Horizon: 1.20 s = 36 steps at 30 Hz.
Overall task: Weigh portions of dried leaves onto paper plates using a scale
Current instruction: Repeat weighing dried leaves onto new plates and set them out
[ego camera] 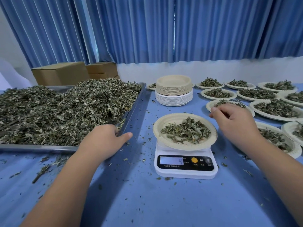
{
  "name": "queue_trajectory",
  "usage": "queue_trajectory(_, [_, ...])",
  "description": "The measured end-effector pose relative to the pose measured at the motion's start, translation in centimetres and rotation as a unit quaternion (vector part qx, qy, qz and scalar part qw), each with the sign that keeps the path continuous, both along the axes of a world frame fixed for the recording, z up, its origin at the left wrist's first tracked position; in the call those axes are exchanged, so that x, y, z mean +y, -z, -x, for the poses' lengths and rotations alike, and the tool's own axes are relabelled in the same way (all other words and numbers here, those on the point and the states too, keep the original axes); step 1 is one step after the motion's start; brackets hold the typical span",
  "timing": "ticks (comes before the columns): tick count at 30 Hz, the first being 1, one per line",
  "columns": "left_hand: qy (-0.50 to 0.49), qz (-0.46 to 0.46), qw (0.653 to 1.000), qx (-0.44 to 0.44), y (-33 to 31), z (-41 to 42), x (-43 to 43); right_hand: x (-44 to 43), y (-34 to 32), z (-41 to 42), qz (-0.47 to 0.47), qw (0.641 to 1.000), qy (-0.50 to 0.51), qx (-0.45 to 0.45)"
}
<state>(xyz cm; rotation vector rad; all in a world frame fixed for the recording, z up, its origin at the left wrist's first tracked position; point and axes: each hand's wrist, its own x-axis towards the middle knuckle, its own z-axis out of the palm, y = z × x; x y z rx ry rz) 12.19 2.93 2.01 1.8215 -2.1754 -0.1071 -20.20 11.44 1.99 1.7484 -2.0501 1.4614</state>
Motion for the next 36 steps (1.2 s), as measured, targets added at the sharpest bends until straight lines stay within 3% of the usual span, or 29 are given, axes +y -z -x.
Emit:
queue_trajectory(5, [-0.016,0.050,0.992,0.113,-0.4,-0.4,-0.3,0.1,-0.1,-0.1,0.001,1.000,0.003,-0.005])
queue_trajectory(22, [0.027,0.178,0.939,0.293,-2.9,0.3,0.1,0.1,-0.2,-0.3,0.024,1.000,-0.007,0.000])
queue_trajectory(31, [0.146,0.216,0.895,0.361,-7.4,7.6,1.6,0.2,-0.5,-0.3,0.011,1.000,-0.010,-0.004])
queue_trajectory(36, [0.225,0.141,0.892,0.366,-7.4,13.1,2.0,0.3,-0.7,-0.4,0.010,1.000,-0.011,-0.009])
